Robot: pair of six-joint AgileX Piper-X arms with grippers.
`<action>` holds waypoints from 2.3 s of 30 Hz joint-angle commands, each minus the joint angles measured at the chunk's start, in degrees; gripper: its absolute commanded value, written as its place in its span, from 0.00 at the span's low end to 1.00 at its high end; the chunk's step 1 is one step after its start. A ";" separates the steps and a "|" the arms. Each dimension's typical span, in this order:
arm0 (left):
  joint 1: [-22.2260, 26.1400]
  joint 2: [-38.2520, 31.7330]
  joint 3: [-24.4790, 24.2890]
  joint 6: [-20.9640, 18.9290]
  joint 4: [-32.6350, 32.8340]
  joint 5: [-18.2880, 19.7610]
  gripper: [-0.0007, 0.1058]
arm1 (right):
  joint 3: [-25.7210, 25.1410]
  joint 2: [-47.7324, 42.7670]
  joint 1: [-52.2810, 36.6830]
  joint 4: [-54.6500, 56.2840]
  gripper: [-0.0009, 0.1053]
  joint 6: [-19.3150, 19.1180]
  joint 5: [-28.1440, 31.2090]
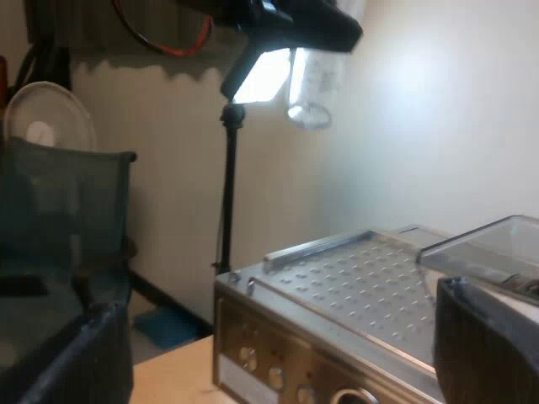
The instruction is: Pour the beans into the coffee machine
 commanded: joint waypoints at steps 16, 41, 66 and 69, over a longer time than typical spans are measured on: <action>15.23 -24.28 33.23 -5.20 -7.68 6.47 0.23 | -0.57 -0.47 -0.02 12.58 0.75 2.81 -7.46; 23.06 -44.11 81.17 -14.50 -29.21 16.87 0.23 | 8.60 8.00 0.04 15.48 0.75 6.28 -9.51; 23.06 -32.82 104.12 -18.90 -74.27 16.87 0.23 | 14.60 23.66 0.04 -8.92 0.75 6.28 -9.19; 23.06 -28.73 104.12 -18.90 -78.15 16.87 0.23 | 14.60 25.30 0.04 -9.42 0.75 6.28 -9.19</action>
